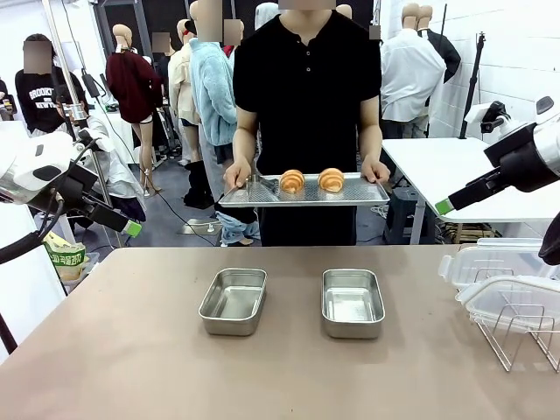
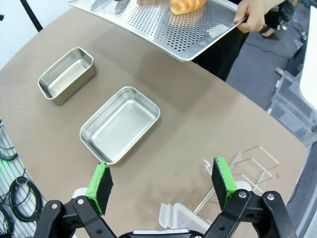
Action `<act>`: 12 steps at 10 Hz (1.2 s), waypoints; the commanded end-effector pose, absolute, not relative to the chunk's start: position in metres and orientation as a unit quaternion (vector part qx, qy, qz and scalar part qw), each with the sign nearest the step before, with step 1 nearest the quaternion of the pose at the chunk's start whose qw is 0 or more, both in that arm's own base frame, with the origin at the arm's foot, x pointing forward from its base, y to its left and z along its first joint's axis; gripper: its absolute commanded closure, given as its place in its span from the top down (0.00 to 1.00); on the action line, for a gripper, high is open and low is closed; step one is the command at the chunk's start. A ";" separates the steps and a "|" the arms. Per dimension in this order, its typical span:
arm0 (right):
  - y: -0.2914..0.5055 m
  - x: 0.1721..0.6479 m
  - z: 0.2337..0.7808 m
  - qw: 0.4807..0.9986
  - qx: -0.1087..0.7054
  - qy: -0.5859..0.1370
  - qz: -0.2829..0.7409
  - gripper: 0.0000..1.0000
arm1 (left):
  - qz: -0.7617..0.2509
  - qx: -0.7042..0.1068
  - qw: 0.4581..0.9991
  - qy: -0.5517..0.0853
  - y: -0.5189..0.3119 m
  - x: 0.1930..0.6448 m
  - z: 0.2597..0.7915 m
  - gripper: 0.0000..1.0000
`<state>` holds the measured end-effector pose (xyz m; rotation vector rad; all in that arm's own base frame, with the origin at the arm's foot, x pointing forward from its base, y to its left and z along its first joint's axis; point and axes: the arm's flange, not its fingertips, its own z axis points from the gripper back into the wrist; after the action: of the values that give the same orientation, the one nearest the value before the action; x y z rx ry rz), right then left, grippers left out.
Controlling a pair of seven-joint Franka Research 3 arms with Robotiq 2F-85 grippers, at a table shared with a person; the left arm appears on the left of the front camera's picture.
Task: Place the bread in airtight containers.
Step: Lift both Airtight Container.
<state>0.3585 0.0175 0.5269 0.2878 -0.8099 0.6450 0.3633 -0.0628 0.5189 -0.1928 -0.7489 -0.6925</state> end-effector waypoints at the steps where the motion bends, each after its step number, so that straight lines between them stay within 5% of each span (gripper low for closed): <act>1: 0.019 0.360 0.525 0.858 0.141 -0.384 0.311 1.00 | -0.332 -0.090 0.868 -0.359 -0.061 0.364 0.519 1.00; 5: 0.061 0.379 0.537 0.875 0.139 -0.351 0.302 1.00 | -0.324 -0.131 0.875 -0.334 -0.097 0.393 0.511 1.00; 8: 0.124 0.398 0.540 0.898 0.105 -0.338 0.263 1.00 | -0.226 -0.130 0.922 -0.287 -0.141 0.445 0.479 1.00; 12: 0.179 0.434 0.488 0.967 0.027 -0.197 0.156 1.00 | -0.148 -0.136 0.964 -0.173 -0.165 0.484 0.433 1.00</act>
<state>0.4313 0.1622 0.4822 0.0964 -0.4792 0.3594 0.4784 -0.1597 0.4201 -0.2620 -0.3971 -0.3340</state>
